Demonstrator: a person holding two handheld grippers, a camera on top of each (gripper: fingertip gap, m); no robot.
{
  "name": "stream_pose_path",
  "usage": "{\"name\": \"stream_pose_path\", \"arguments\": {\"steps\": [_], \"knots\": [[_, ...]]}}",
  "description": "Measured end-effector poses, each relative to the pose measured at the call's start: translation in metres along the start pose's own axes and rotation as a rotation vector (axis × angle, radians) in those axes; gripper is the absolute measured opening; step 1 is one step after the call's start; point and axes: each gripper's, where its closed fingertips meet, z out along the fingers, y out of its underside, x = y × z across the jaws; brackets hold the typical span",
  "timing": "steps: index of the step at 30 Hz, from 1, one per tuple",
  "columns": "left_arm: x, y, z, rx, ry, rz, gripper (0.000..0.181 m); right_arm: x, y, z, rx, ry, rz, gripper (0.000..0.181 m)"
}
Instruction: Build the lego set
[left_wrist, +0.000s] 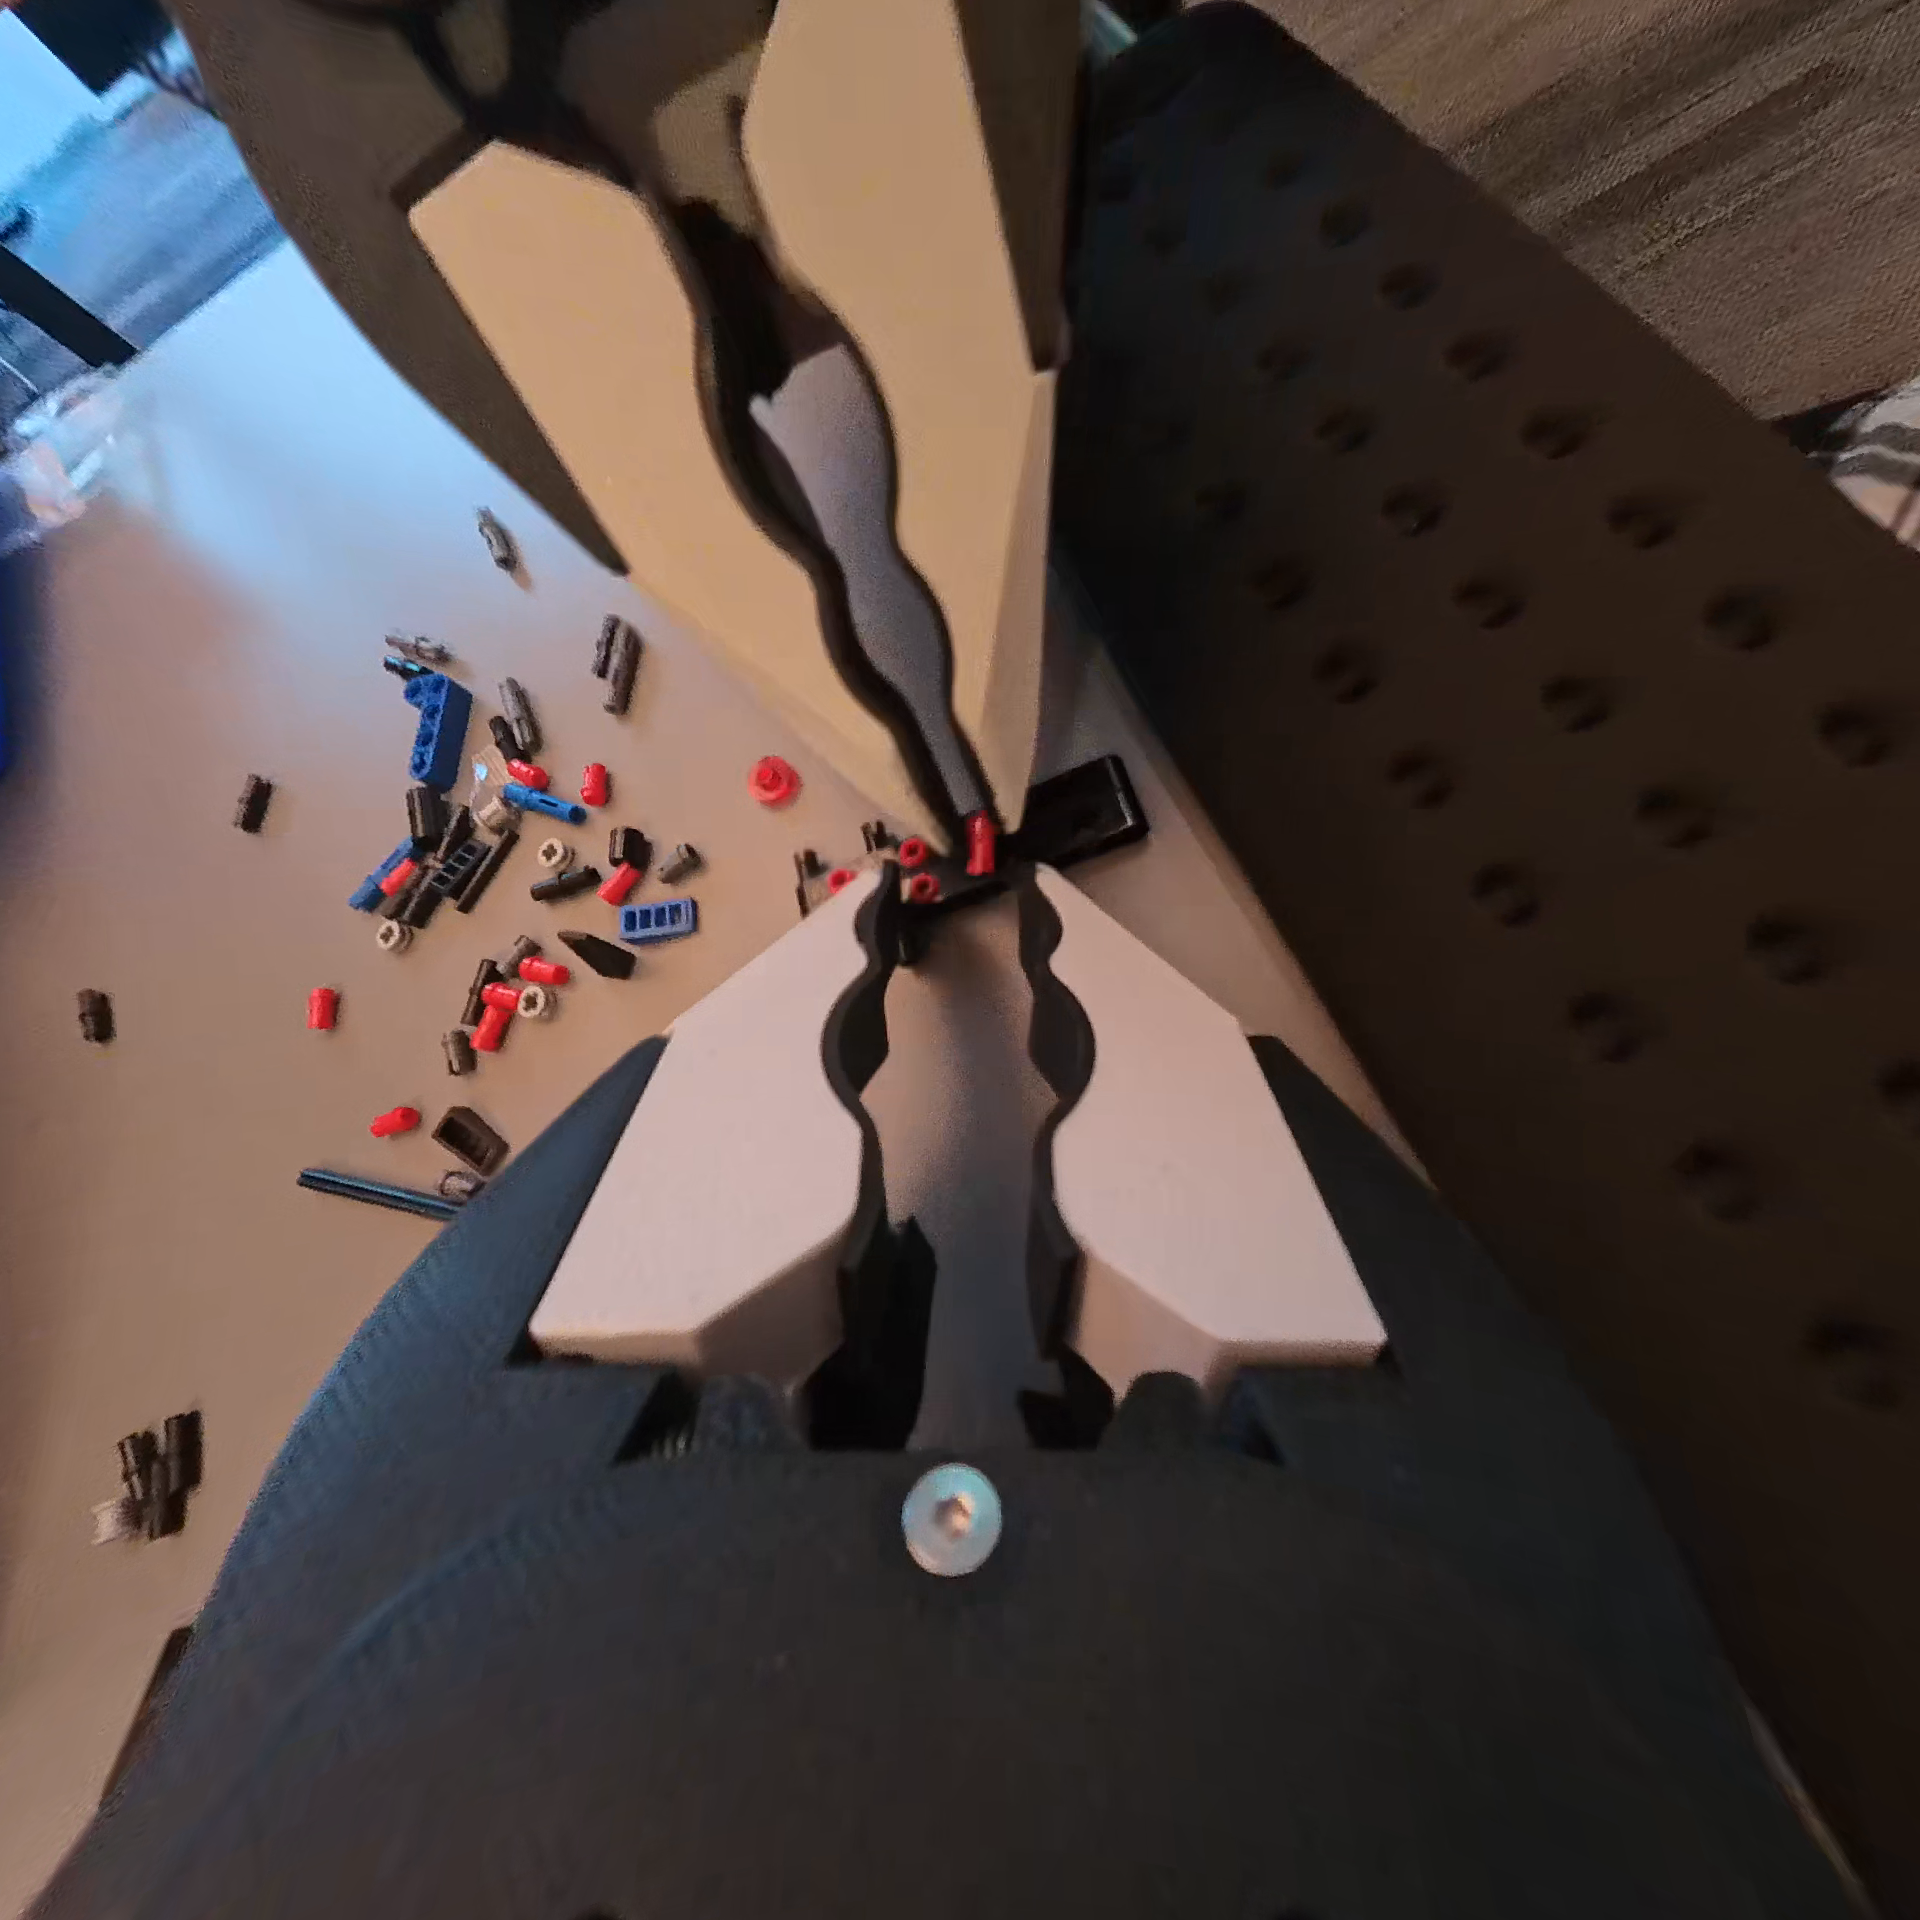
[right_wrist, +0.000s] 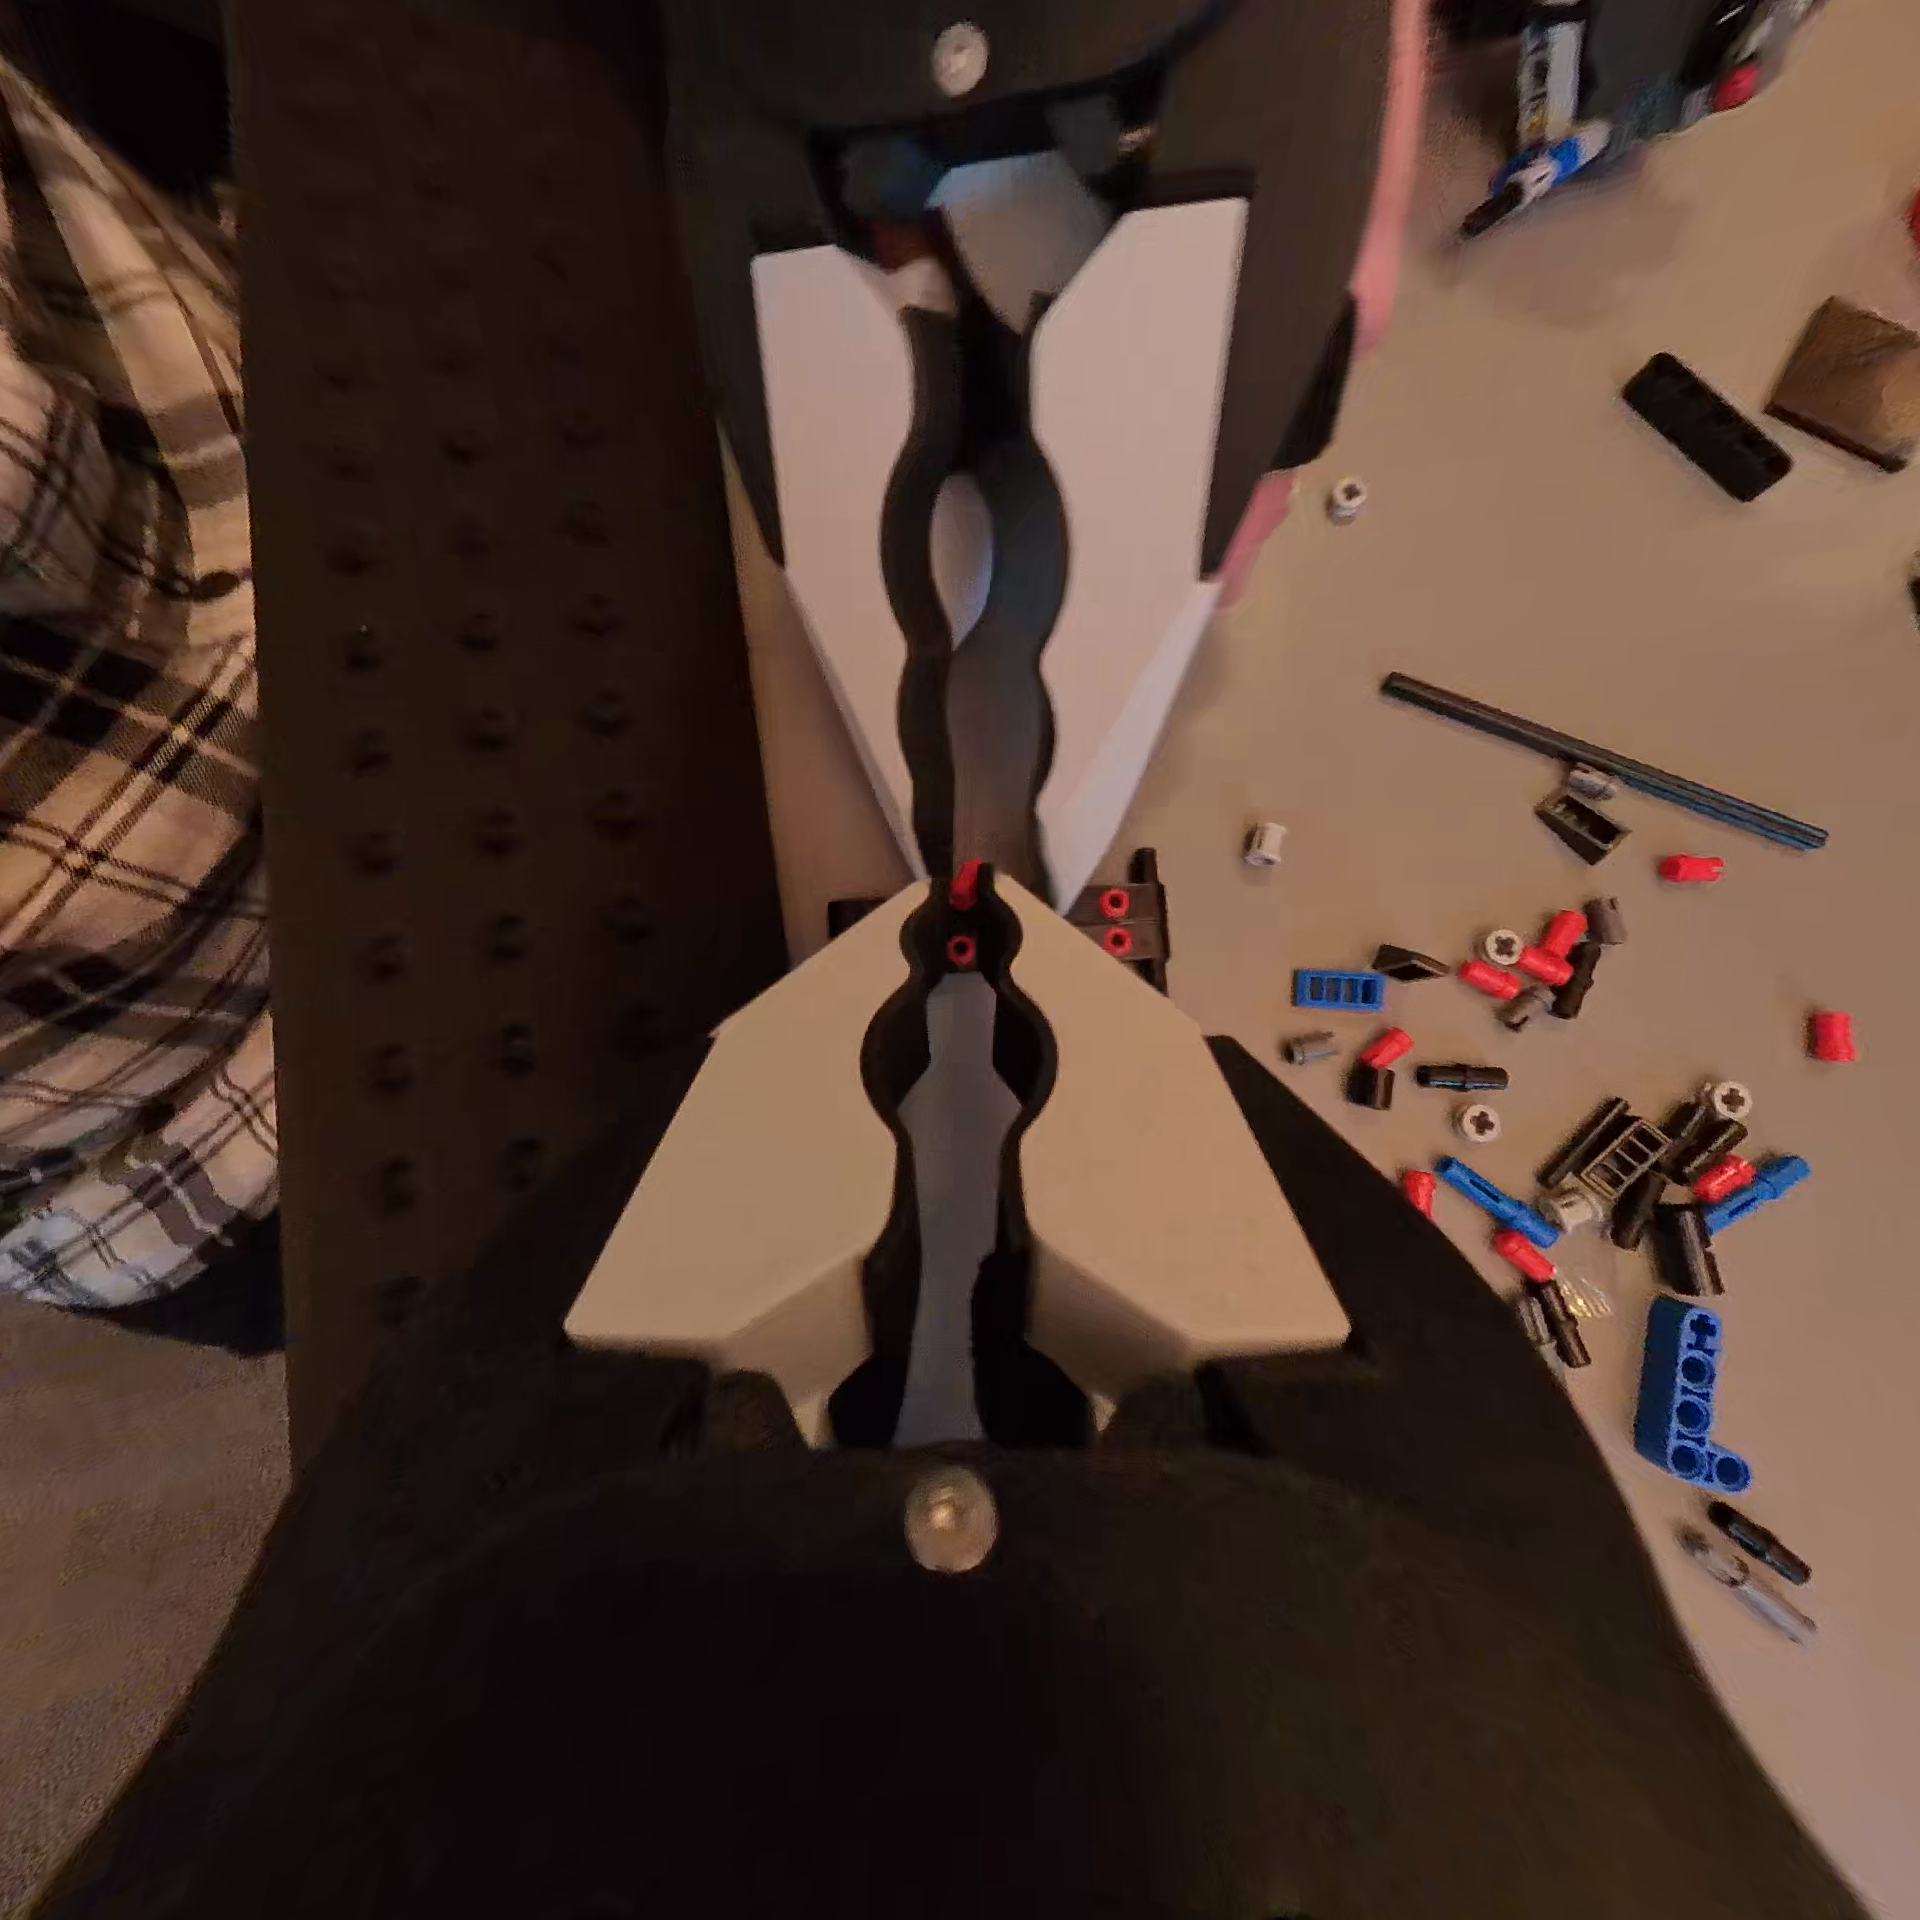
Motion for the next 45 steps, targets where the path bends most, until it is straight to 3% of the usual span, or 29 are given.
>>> {"name": "stream_pose_path", "arguments": {"steps": [7,12,15,27,35,38,45], "knots": [[-0.007,-0.007,-0.004,0.017,-0.075,0.034,0.006,0.005,-0.006,-0.006,0.075,0.018,0.058,0.003],[-0.017,-0.008,-0.005,0.03,-0.119,-0.018,0.002,0.015,-0.008,-0.012,0.096,0.118,0.076,0.003],[-0.018,-0.006,-0.004,0.028,-0.118,-0.038,0.002,0.018,-0.006,-0.011,0.035,0.213,0.031,0.003],[-0.021,-0.021,-0.014,0.171,-0.03,-0.216,0.002,0.02,-0.018,-0.026,0.045,0.454,-0.161,0.003],[-0.01,-0.022,-0.013,0.184,0.064,-0.227,0.002,0.011,-0.015,-0.022,0.018,0.409,-0.187,0.002],[-0.009,-0.005,-0.011,0.093,0.049,-0.156,0.016,0.006,-0.007,-0.016,-0.048,0.369,-0.221,0.002],[-0.017,0.004,-0.005,0.05,0.07,-0.154,0.01,0.001,0.008,0.0,-0.256,0.26,-0.354,0.003]]}}
